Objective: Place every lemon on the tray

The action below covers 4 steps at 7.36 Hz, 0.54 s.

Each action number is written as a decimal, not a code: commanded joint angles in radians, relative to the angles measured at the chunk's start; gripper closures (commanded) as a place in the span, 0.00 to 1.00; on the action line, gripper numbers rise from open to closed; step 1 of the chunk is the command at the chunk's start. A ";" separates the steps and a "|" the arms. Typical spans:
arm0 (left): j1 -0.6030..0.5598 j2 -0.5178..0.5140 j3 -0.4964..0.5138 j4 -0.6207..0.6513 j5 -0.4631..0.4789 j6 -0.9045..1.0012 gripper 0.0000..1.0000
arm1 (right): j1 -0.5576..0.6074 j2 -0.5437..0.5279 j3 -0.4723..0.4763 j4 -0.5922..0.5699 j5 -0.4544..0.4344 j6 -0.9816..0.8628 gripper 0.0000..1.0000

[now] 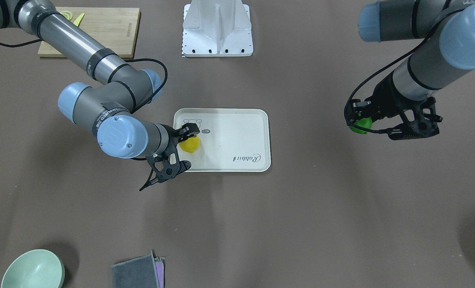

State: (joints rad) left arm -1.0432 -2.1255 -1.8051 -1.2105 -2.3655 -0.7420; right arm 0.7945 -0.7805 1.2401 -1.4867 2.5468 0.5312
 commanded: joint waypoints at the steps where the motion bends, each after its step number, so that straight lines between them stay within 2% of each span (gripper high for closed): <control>1: 0.058 -0.052 0.006 -0.003 0.002 -0.098 1.00 | 0.108 -0.070 0.025 0.002 0.094 -0.010 0.01; 2: 0.095 -0.110 0.035 -0.007 0.005 -0.161 1.00 | 0.162 -0.121 0.048 0.020 0.143 -0.007 0.01; 3: 0.147 -0.164 0.052 -0.009 0.059 -0.224 1.00 | 0.205 -0.226 0.088 0.048 0.182 -0.008 0.01; 4: 0.226 -0.200 0.062 -0.015 0.121 -0.291 1.00 | 0.212 -0.349 0.160 0.096 0.184 -0.005 0.01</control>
State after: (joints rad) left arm -0.8992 -2.2731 -1.7596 -1.2198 -2.3089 -0.9521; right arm 0.9792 -0.9962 1.3296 -1.4379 2.7093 0.5242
